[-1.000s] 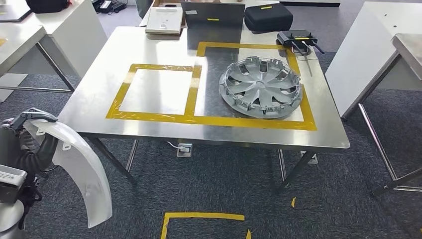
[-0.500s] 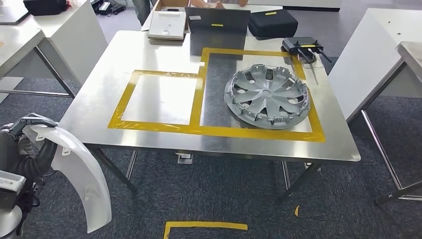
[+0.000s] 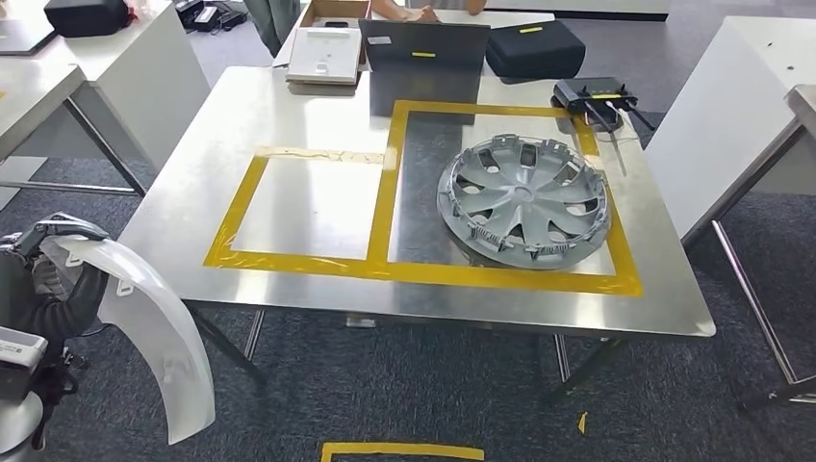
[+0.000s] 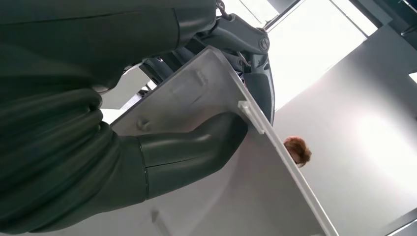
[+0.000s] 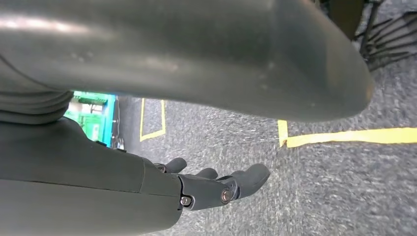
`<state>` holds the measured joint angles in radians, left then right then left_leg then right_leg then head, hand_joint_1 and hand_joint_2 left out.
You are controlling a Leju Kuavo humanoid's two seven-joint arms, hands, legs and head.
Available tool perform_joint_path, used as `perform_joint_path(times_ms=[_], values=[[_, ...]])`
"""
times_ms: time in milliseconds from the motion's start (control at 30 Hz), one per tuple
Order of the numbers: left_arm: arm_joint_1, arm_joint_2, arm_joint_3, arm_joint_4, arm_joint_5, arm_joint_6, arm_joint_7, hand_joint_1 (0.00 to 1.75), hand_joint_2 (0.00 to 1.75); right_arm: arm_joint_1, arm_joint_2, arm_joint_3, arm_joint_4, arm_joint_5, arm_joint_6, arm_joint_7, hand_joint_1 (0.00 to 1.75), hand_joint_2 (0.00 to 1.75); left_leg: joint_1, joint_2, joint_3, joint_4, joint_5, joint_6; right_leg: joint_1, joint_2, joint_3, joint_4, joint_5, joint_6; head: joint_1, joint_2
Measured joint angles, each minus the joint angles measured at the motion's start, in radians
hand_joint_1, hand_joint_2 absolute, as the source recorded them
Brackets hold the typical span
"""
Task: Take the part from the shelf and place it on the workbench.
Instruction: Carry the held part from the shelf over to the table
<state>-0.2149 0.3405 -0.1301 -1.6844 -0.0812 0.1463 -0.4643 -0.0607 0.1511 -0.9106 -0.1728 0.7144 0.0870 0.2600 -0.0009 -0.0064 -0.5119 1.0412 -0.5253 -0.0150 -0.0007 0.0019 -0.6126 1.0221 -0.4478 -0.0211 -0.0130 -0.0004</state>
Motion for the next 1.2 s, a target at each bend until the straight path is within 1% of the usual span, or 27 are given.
perform_joint_path(times_ms=[67, 167, 200, 233, 267, 300, 333, 367, 400, 433, 533, 567, 600, 667, 700, 733, 767, 800, 867, 900, 967, 1000, 1033, 1067, 1133, 1167, 1200], values=[[-0.012, 0.002, 0.0, 0.004, 0.003, -0.001, 0.0, 1.75, 1.75, -0.002, 0.0, -0.003, 0.0, 0.0, 0.0, 0.002, 0.0, 0.0, 0.002, 0.001, -0.036, 0.069, -0.022, -0.01, -0.003, 0.0, 0.017, -0.004, -0.004, -0.011, -0.003, 0.0], [-0.021, 0.004, 0.0, 0.013, 0.007, -0.002, 0.001, 1.75, 1.75, -0.004, -0.001, -0.008, 0.0, 0.0, 0.0, 0.003, 0.0, 0.0, 0.007, 0.002, -0.149, 0.238, -0.088, -0.02, -0.004, 0.001, 0.03, -0.004, -0.017, -0.017, -0.005, 0.0], [-0.022, 0.004, 0.0, 0.015, 0.007, -0.002, 0.001, 1.75, 1.75, -0.003, -0.001, -0.009, 0.0, 0.0, 0.0, 0.004, 0.0, 0.0, 0.009, 0.002, -0.173, 0.259, -0.091, -0.022, -0.005, 0.001, 0.036, -0.004, -0.022, -0.017, -0.005, 0.0], [-0.022, 0.005, -0.001, 0.018, 0.007, -0.002, 0.001, 1.75, 1.75, -0.002, -0.001, -0.01, 0.0, 0.0, 0.0, 0.004, 0.0, 0.0, 0.011, 0.002, -0.181, 0.245, -0.071, -0.024, -0.005, 0.002, 0.044, -0.003, -0.028, -0.015, -0.005, 0.0], [-0.023, 0.006, -0.001, 0.02, 0.008, -0.002, 0.001, 1.75, 1.75, -0.002, -0.001, -0.01, 0.0, -0.001, 0.001, 0.004, 0.0, 0.0, 0.012, 0.002, -0.171, 0.195, -0.029, -0.025, -0.007, 0.003, 0.052, -0.002, -0.034, -0.012, -0.005, 0.0], [-0.025, 0.007, -0.001, 0.023, 0.009, -0.002, 0.002, 1.75, 1.75, -0.002, -0.001, -0.01, 0.0, -0.001, 0.002, 0.005, 0.0, 0.0, 0.014, 0.001, -0.15, 0.124, 0.024, -0.026, -0.008, 0.005, 0.059, -0.001, -0.041, -0.008, -0.005, 0.0], [-0.027, 0.008, -0.002, 0.026, 0.011, -0.002, 0.004, 1.75, 1.75, -0.003, -0.001, -0.01, 0.0, -0.002, 0.002, 0.003, 0.0, 0.0, 0.015, -0.003, -0.131, 0.06, 0.056, -0.026, -0.009, 0.007, 0.064, 0.002, -0.046, -0.003, -0.005, 0.0], [-0.028, 0.009, -0.002, 0.03, 0.013, -0.002, 0.006, 1.75, 1.75, -0.004, -0.001, -0.011, 0.0, -0.002, 0.002, 0.0, 0.0, 0.0, 0.014, -0.006, -0.117, 0.017, 0.071, -0.022, -0.009, 0.01, 0.063, 0.004, -0.051, 0.003, -0.005, 0.0], [-0.028, 0.01, -0.003, 0.033, 0.014, -0.002, 0.009, 1.75, 1.75, -0.005, -0.001, -0.011, 0.0, -0.002, 0.003, -0.002, 0.0, 0.0, 0.013, -0.009, -0.111, -0.003, 0.077, -0.015, -0.008, 0.012, 0.06, 0.005, -0.055, 0.01, -0.005, 0.0], [-0.028, 0.011, -0.004, 0.036, 0.015, -0.002, 0.011, 1.75, 1.75, -0.005, -0.002, -0.011, 0.0, -0.002, 0.004, -0.005, 0.0, 0.0, 0.011, -0.011, -0.111, -0.003, 0.07, -0.007, -0.007, 0.014, 0.058, 0.006, -0.058, 0.015, -0.004, 0.0], [-0.026, 0.013, -0.006, 0.039, 0.016, 0.001, 0.013, 1.75, 1.75, -0.005, -0.002, -0.011, 0.0, -0.003, 0.008, -0.006, 0.0, 0.0, 0.014, 0.0, -0.107, -0.003, 0.082, 0.015, -0.007, 0.015, 0.051, 0.028, -0.076, 0.032, -0.002, 0.0], [-0.026, 0.013, -0.006, 0.039, 0.016, 0.003, 0.013, 1.75, 1.75, -0.005, -0.001, -0.011, 0.0, -0.003, 0.009, -0.006, 0.0, 0.0, 0.015, 0.005, -0.105, -0.005, 0.081, 0.022, -0.007, 0.013, 0.034, 0.064, -0.096, 0.036, -0.001, 0.0], [-0.025, 0.013, -0.006, 0.038, 0.016, 0.005, 0.013, 1.75, 1.75, -0.006, -0.001, -0.011, 0.0, -0.003, 0.01, -0.006, 0.0, 0.0, 0.014, 0.011, -0.104, -0.005, 0.078, 0.027, -0.008, 0.01, 0.005, 0.121, -0.125, 0.04, 0.0, 0.0], [-0.02, 0.013, -0.006, 0.039, 0.016, 0.007, 0.012, 1.75, 1.75, -0.005, -0.001, -0.011, 0.0, -0.002, 0.011, -0.006, 0.0, 0.0, 0.011, 0.023, -0.103, -0.005, 0.073, 0.034, -0.007, 0.007, -0.073, 0.256, -0.177, 0.044, 0.001, 0.0], [-0.018, 0.013, -0.006, 0.039, 0.016, 0.008, 0.012, 1.75, 1.75, -0.004, -0.001, -0.011, 0.0, -0.002, 0.011, -0.006, 0.0, 0.0, 0.009, 0.029, -0.101, -0.004, 0.07, 0.035, -0.007, 0.007, -0.1, 0.296, -0.181, 0.043, 0.001, 0.0], [-0.016, 0.013, -0.006, 0.039, 0.016, 0.008, 0.012, 1.75, 1.75, -0.003, -0.001, -0.011, 0.0, -0.002, 0.011, -0.006, 0.0, 0.0, 0.008, 0.035, -0.098, -0.004, 0.067, 0.035, -0.007, 0.006, -0.108, 0.296, -0.164, 0.041, 0.001, 0.0], [-0.014, 0.013, -0.006, 0.039, 0.016, 0.008, 0.012, 1.75, 1.75, -0.002, -0.002, -0.011, 0.0, -0.002, 0.011, -0.006, 0.0, 0.0, 0.007, 0.041, -0.093, -0.004, 0.064, 0.035, -0.006, 0.002, -0.092, 0.251, -0.128, 0.038, 0.001, 0.0], [-0.014, 0.013, -0.006, 0.039, 0.016, 0.008, 0.012, 1.75, 1.75, -0.002, -0.002, -0.011, 0.0, -0.002, 0.011, -0.006, 0.0, 0.0, 0.006, 0.047, -0.087, -0.004, 0.06, 0.033, -0.004, -0.009, -0.059, 0.178, -0.085, 0.032, 0.001, 0.0], [-0.014, 0.013, -0.006, 0.039, 0.016, 0.008, 0.012, 1.75, 1.75, -0.004, -0.002, -0.011, 0.0, -0.002, 0.011, -0.006, 0.0, 0.0, 0.002, 0.057, -0.076, -0.004, 0.052, 0.026, 0.004, -0.035, 0.0, 0.05, -0.032, 0.02, 0.001, 0.0], [-0.014, 0.013, -0.006, 0.039, 0.016, 0.008, 0.012, 1.75, 1.75, -0.005, -0.002, -0.011, 0.0, -0.002, 0.011, -0.006, 0.0, 0.0, 0.001, 0.063, -0.073, -0.005, 0.05, 0.02, 0.008, -0.042, 0.012, 0.02, -0.025, 0.015, 0.001, 0.0], [-0.014, 0.013, -0.006, 0.038, 0.016, 0.009, 0.012, 1.75, 1.75, -0.006, -0.002, -0.011, 0.0, -0.002, 0.011, -0.006, 0.0, 0.0, 0.0, 0.074, -0.069, -0.009, 0.048, 0.009, 0.009, -0.031, 0.011, 0.009, -0.024, 0.008, 0.001, 0.0], [-0.014, 0.013, -0.006, 0.037, 0.016, 0.009, 0.011, 1.75, 1.75, -0.005, -0.001, -0.011, 0.0, -0.002, 0.011, -0.005, 0.0, 0.0, 0.0, 0.074, -0.067, -0.008, 0.046, 0.003, 0.007, -0.024, 0.014, 0.005, -0.021, 0.003, 0.001, 0.0], [-0.014, 0.013, -0.006, 0.036, 0.015, 0.01, 0.01, 1.75, 1.75, -0.004, -0.001, -0.011, 0.0, -0.002, 0.011, -0.005, 0.0, 0.0, 0.001, 0.064, -0.07, 0.0, 0.039, -0.004, 0.003, -0.016, 0.018, -0.001, -0.018, -0.002, 0.0, 0.0], [-0.015, 0.013, -0.007, 0.035, 0.015, 0.011, 0.008, 1.75, 1.75, -0.004, -0.001, -0.012, 0.0, -0.002, 0.011, -0.004, 0.0, 0.0, 0.002, 0.049, -0.08, 0.026, 0.022, -0.01, -0.001, -0.009, 0.022, -0.006, -0.014, -0.007, -0.001, 0.0], [-0.013, 0.012, -0.007, 0.037, 0.012, 0.013, 0.006, 1.75, 1.75, -0.005, -0.001, -0.012, 0.0, -0.002, 0.011, -0.003, 0.0, 0.0, 0.006, 0.017, -0.131, 0.138, -0.038, -0.02, -0.004, 0.005, 0.026, -0.009, -0.012, -0.013, -0.004, 0.0], [-0.012, 0.012, -0.007, 0.039, 0.01, 0.014, 0.006, 1.75, 1.75, -0.005, -0.001, -0.013, 0.0, -0.003, 0.011, -0.003, 0.0, 0.0, 0.007, 0.012, -0.164, 0.204, -0.065, -0.024, -0.005, 0.013, 0.026, -0.009, -0.013, -0.014, -0.004, 0.0], [-0.012, 0.012, -0.008, 0.042, 0.008, 0.015, 0.005, 1.75, 1.75, -0.005, -0.001, -0.014, 0.0, -0.003, 0.011, -0.003, 0.0, 0.0, 0.008, 0.011, -0.188, 0.251, -0.078, -0.027, -0.005, 0.022, 0.026, -0.009, -0.013, -0.014, -0.004, 0.0]])
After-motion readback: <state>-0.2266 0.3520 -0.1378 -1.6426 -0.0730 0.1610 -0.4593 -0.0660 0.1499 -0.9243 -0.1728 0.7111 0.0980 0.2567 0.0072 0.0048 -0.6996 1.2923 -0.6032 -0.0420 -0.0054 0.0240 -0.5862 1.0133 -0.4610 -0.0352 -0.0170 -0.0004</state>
